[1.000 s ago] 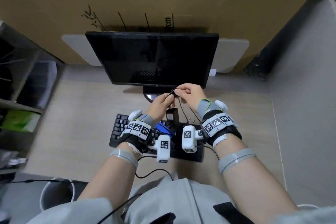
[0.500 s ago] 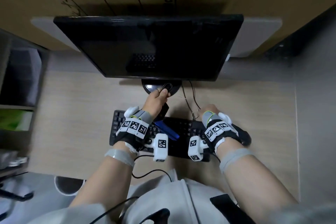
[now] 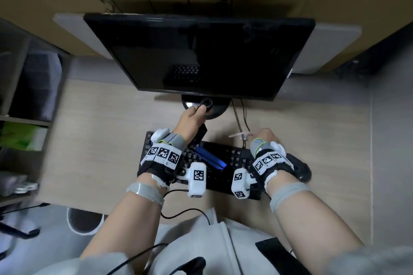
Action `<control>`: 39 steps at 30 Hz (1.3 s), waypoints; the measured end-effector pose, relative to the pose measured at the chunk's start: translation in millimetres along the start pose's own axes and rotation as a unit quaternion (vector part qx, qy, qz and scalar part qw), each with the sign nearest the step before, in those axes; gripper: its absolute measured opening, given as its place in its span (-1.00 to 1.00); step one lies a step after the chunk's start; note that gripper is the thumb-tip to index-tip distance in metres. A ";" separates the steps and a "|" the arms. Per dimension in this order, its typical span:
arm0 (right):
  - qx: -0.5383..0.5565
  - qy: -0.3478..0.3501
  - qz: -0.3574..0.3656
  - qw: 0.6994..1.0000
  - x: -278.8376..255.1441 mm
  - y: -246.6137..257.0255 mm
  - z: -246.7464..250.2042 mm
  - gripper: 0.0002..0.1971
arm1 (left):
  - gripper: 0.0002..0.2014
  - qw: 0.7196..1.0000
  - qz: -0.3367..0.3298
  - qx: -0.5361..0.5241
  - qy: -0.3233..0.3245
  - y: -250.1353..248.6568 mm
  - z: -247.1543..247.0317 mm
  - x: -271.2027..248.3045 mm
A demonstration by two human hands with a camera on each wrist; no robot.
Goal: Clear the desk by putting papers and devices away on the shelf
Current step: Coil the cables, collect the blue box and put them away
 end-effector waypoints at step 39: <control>0.315 -0.086 0.370 0.870 -162.3 -7.3 102.8 -0.90 | -0.63 0.988 -0.089 -0.115 0.054 -26.4 -38.1 -122.6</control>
Point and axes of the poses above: each hand's wrist, its own x-axis towards the middle knuckle, its own z-axis out of the back of the hand, y = z × x, the point moved 4 cm from there along x, towards the middle knuckle, and after that the axes turned 8 degrees about -x, right-handed, at the moved point
